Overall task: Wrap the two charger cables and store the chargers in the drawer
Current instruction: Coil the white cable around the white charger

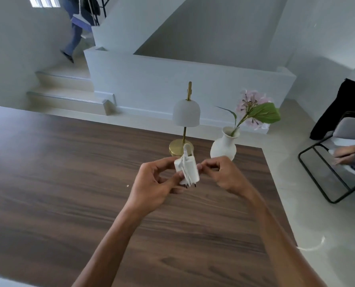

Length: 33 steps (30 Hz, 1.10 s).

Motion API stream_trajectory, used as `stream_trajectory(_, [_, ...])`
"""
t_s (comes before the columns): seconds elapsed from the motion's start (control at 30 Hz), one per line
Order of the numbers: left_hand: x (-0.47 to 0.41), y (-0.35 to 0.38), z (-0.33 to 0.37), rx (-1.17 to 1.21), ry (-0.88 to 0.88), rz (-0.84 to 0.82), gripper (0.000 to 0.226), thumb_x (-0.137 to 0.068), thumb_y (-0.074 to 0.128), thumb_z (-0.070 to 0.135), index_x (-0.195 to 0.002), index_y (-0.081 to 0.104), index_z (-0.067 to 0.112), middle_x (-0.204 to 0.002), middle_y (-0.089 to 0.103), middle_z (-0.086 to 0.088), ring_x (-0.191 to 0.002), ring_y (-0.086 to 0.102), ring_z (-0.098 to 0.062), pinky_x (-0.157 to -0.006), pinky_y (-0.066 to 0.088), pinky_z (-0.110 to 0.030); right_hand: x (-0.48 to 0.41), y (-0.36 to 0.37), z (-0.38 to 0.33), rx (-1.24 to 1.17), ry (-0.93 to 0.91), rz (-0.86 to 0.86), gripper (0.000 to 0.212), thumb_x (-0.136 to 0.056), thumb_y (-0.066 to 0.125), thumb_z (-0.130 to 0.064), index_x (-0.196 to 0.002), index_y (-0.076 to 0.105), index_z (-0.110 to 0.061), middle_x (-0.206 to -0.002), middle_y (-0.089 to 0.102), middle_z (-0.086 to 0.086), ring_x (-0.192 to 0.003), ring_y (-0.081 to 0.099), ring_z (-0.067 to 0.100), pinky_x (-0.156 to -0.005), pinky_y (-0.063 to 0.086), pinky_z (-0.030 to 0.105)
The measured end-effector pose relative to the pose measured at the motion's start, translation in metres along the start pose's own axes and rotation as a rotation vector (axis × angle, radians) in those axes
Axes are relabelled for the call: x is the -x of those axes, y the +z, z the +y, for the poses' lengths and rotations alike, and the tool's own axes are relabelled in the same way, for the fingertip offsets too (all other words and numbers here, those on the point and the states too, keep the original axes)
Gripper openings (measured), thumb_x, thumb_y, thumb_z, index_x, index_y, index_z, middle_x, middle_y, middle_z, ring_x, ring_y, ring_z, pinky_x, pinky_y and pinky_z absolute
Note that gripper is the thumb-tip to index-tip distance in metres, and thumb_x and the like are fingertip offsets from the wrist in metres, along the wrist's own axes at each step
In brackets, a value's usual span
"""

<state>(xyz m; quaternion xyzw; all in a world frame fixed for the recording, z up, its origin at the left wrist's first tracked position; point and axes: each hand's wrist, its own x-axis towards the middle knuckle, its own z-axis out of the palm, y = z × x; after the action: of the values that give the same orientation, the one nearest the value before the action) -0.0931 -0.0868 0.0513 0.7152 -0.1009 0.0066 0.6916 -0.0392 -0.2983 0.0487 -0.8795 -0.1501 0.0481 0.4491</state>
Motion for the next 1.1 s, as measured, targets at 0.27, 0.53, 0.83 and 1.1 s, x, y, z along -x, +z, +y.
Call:
stream_trajectory(0.27, [-0.004, 0.013, -0.019, -0.247, -0.006, 0.276, 0.046, -0.086, 0.076, 0.016, -0.131, 0.066, 0.015, -0.121, 0.074, 0.002, -0.072, 0.079, -0.011, -0.068, 0.066, -0.030, 0.048, 0.032, -0.020, 0.165, -0.001, -0.058, 0.022, -0.097, 0.060, -0.036, -0.086, 0.077, -0.027, -0.075, 0.074, -0.007, -0.073, 0.067, 0.010, -0.079, 0.057, 0.038])
stream_trajectory(0.53, [0.003, 0.019, -0.015, -0.573, 0.072, -0.027, 0.042, -0.088, 0.076, 0.017, -0.129, 0.067, 0.021, -0.126, 0.071, 0.007, -0.094, 0.076, -0.010, -0.083, 0.063, -0.029, 0.029, -0.026, -0.046, 0.314, -0.078, 0.095, 0.023, -0.079, 0.076, -0.049, -0.080, 0.079, -0.026, -0.061, 0.067, -0.013, -0.056, 0.058, 0.000, -0.054, 0.042, 0.018])
stream_trajectory(0.83, [0.015, 0.006, -0.008, -0.041, 0.003, -0.083, 0.042, -0.086, 0.072, 0.001, -0.127, 0.068, 0.009, -0.117, 0.077, -0.001, -0.079, 0.080, -0.018, -0.061, 0.063, -0.025, 0.007, -0.003, -0.004, -0.091, -0.030, 0.095, 0.041, -0.078, 0.067, -0.055, -0.084, 0.080, -0.017, -0.080, 0.078, 0.005, -0.076, 0.068, 0.010, -0.079, 0.051, 0.031])
stream_trajectory(1.1, [0.012, 0.003, -0.023, -0.127, 0.013, 0.312, 0.038, -0.087, 0.076, 0.011, -0.120, 0.069, 0.028, -0.112, 0.077, 0.001, -0.078, 0.080, -0.015, -0.069, 0.066, -0.035, 0.056, 0.059, -0.015, 0.121, -0.002, -0.048, 0.022, -0.100, 0.057, -0.029, -0.091, 0.077, -0.024, -0.055, 0.059, -0.027, -0.052, 0.052, -0.001, -0.057, 0.036, 0.016])
